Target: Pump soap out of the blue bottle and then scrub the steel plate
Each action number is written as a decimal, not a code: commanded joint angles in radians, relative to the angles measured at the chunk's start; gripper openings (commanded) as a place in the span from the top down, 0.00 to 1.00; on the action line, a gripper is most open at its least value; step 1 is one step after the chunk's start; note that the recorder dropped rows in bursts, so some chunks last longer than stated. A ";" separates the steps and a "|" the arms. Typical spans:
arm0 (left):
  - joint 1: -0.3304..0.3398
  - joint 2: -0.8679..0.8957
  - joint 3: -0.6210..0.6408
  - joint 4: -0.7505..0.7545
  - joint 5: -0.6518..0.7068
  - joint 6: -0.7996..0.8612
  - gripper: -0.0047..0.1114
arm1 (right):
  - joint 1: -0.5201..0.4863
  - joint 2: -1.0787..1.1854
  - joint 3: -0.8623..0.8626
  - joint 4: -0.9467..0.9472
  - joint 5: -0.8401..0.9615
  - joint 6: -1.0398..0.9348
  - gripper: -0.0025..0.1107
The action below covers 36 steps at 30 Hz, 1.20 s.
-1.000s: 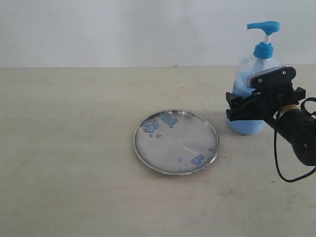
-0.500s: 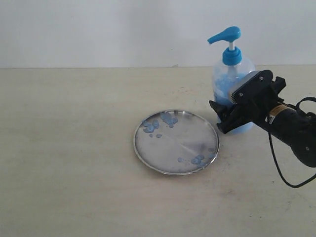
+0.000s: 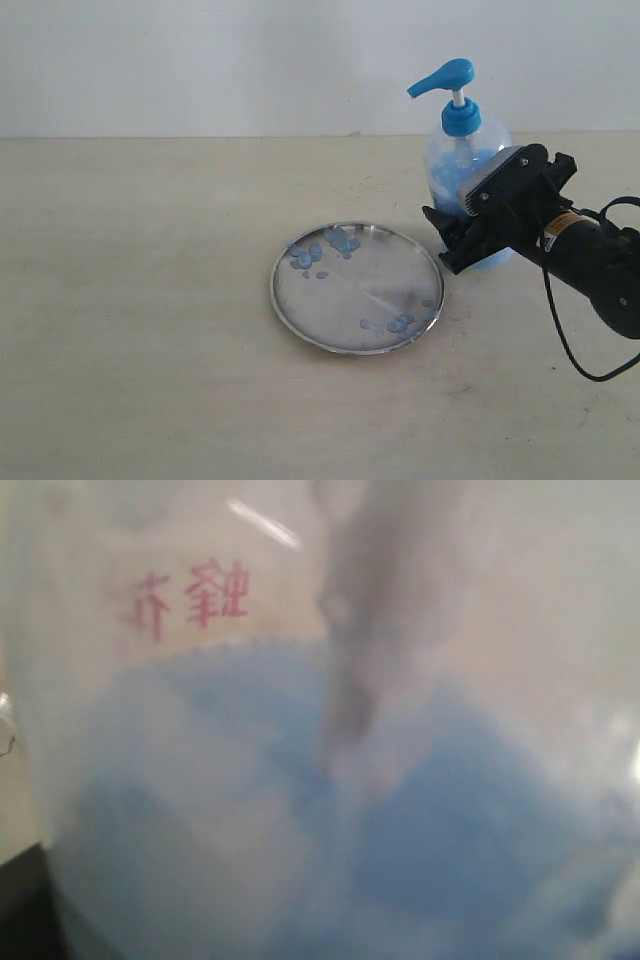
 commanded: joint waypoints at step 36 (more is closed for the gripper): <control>-0.488 1.507 -0.848 0.403 -0.936 -0.227 0.92 | -0.001 0.005 0.008 -0.020 0.198 -0.020 0.98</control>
